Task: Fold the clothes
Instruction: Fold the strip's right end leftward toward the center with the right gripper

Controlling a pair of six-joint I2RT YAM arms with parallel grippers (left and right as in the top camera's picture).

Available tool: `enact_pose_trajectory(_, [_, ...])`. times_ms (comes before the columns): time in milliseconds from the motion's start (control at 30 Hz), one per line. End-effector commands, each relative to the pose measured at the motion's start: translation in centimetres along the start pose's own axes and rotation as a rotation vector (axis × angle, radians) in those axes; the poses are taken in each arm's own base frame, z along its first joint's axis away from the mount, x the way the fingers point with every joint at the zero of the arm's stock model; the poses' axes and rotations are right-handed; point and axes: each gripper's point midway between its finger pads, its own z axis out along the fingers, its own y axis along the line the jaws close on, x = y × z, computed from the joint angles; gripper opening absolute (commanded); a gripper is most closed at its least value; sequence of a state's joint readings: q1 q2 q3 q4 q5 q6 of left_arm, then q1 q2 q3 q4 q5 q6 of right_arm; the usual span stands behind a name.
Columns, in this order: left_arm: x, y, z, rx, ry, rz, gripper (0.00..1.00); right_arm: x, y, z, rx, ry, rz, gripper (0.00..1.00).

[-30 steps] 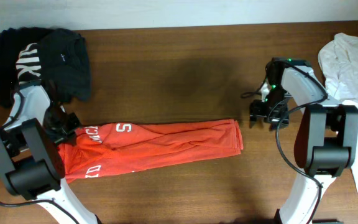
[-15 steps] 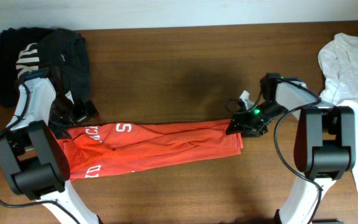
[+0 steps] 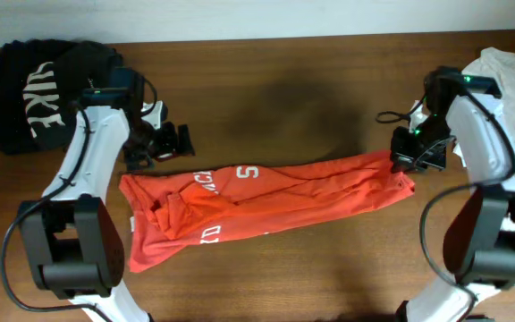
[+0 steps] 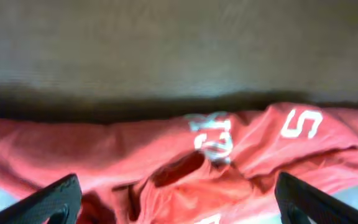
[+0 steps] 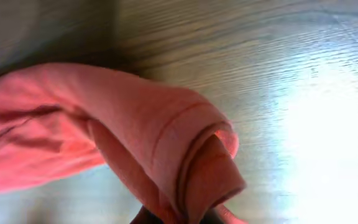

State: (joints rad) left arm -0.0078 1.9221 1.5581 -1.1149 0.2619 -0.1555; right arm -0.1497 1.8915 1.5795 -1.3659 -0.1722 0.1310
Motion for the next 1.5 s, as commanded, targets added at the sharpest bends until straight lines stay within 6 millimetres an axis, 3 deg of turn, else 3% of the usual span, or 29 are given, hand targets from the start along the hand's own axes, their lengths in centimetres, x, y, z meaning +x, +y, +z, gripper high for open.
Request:
enact_pose_trajectory(0, [-1.2,-0.7,-0.9,0.015,-0.058,-0.010,0.99,1.0,3.9,-1.5,0.028,-0.055,-0.126,0.04])
enact_pose_trajectory(67, [-1.4,-0.7,-0.9,0.017,-0.068,-0.008,0.99,1.6,6.5,-1.0,0.031,-0.061,-0.207,0.04])
enact_pose_trajectory(133, [-1.5,-0.4,-0.9,-0.001,-0.072,-0.007,0.99,1.9,10.0,-0.5,0.016,-0.093,-0.309,0.04])
enact_pose_trajectory(200, [-1.5,0.4,-1.0,-0.047,-0.075,-0.010,0.99,3.5,14.2,0.0,-0.078,-0.083,-0.404,0.04])
enact_pose_trajectory(400, [-1.6,0.3,-1.0,-0.047,-0.079,-0.009,0.99,6.1,21.4,2.8,-0.138,-0.129,-0.503,0.04])
enact_pose_trajectory(533, [-1.6,0.3,-1.0,-0.047,-0.079,-0.009,0.99,7.8,24.5,5.2,-0.177,-0.154,-0.520,0.04])
enact_pose_trajectory(633, [-1.6,0.3,-1.0,-0.047,-0.079,-0.009,0.99,8.9,25.2,7.2,-0.191,-0.150,-0.517,0.04])
enact_pose_trajectory(733, [-1.6,0.4,-1.0,-0.047,-0.078,-0.010,0.99,10.5,26.2,7.6,-0.210,-0.124,-0.561,0.06])
enact_pose_trajectory(800, [-1.6,0.4,-1.0,-0.047,-0.078,-0.010,0.99,11.5,26.8,7.8,-0.209,-0.115,-0.588,0.61])
enact_pose_trajectory(867, [-1.6,0.4,-1.0,-0.047,-0.078,-0.009,0.99,12.1,26.5,7.6,-0.211,-0.083,-0.612,0.95])
enact_pose_trajectory(900, [-1.6,0.4,-1.0,-0.047,-0.078,-0.010,0.99,12.1,26.0,6.7,-0.214,-0.057,-0.630,0.99])
enact_pose_trajectory(967, [-1.6,0.4,-1.0,-0.047,-0.078,-0.010,0.99,10.4,24.2,4.0,-0.188,-0.050,-0.640,0.99])
enact_pose_trajectory(1000, [-1.6,0.4,-1.0,-0.047,-0.078,-0.010,0.99,9.0,23.2,3.5,-0.186,-0.070,-0.651,0.93])
enact_pose_trajectory(1100, [-1.6,0.3,-1.0,-0.047,-0.079,-0.009,0.99,8.1,22.9,4.5,-0.194,-0.094,-0.684,0.29])
enact_pose_trajectory(1133, [-1.6,0.3,-1.0,-0.047,-0.079,-0.009,0.99,8.2,23.6,5.6,-0.206,-0.114,-0.712,0.19])
enact_pose_trajectory(1200, [-1.6,0.4,-1.0,-0.047,-0.078,-0.009,0.99,8.6,24.8,7.6,-0.228,-0.146,-0.757,0.14])
enact_pose_trajectory(1267, [-1.6,0.4,-1.0,-0.047,-0.078,-0.009,0.99,8.8,25.9,11.0,-0.254,-0.173,-0.800,0.13])
enact_pose_trajectory(1400, [-1.4,0.4,-0.9,-0.048,-0.073,-0.010,0.99,8.1,25.6,15.6,-0.236,-0.128,-0.744,0.09])
enact_pose_trajectory(1467, [-1.4,0.4,-0.9,-0.048,-0.073,-0.010,0.99,8.1,25.8,15.1,-0.240,-0.131,-0.744,0.04])
